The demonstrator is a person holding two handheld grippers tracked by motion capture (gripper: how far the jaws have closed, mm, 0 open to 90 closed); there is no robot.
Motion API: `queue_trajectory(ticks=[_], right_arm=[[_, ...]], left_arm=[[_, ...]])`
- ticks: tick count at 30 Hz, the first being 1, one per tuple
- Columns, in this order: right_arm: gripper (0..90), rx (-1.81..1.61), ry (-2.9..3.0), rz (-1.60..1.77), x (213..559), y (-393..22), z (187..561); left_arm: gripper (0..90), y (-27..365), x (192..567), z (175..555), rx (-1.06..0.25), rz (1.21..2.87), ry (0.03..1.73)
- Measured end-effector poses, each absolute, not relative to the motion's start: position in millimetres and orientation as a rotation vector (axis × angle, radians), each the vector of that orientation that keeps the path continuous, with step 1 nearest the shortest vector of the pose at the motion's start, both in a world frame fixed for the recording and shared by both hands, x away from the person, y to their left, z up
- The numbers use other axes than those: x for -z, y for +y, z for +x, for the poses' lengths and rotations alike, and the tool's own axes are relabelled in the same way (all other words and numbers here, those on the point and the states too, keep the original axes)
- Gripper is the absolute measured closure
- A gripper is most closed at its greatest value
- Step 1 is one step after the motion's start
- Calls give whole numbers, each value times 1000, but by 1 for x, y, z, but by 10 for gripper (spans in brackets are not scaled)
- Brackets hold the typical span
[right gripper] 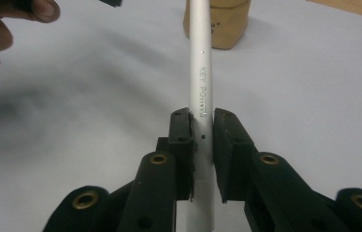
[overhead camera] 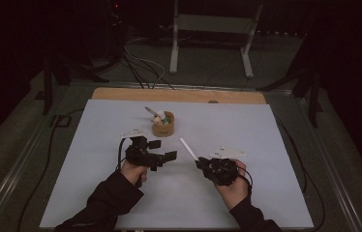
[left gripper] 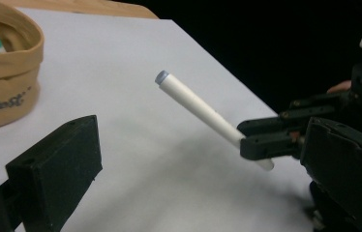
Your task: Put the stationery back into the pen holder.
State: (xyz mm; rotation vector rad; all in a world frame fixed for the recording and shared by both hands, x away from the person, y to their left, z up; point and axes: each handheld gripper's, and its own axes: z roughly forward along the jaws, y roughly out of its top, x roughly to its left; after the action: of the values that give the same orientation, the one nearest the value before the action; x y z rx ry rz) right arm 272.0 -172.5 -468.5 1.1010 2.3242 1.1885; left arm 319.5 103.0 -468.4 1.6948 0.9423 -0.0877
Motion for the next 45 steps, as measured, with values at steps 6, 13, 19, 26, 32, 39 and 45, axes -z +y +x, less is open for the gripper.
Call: queue_trajectory(ticks=[6, 13, 19, 26, 32, 39, 45], right_arm=[[783, -1204, 2313, 1097, 467, -173, 272], [783, -1229, 2298, 1093, 464, -173, 271], [783, -1237, 2298, 1086, 463, -172, 270], [783, -1254, 2284, 1074, 461, -172, 269], [783, -1258, 2285, 1072, 462, -172, 268], [783, -1261, 2288, 1064, 463, -170, 268], [783, -1264, 2289, 1060, 463, -170, 268]], left_arm=[[15, 95, 471, 325, 139, 1674, 975], [16, 87, 476, 331, 223, 1619, 1017], [17, 79, 477, 335, 278, 1583, 1025], [165, 76, 479, 338, 306, 1518, 1090], [319, 73, 483, 341, 314, 1493, 1159], [486, 71, 487, 341, 316, 1456, 1205], [641, 70, 488, 342, 348, 1427, 1185]])
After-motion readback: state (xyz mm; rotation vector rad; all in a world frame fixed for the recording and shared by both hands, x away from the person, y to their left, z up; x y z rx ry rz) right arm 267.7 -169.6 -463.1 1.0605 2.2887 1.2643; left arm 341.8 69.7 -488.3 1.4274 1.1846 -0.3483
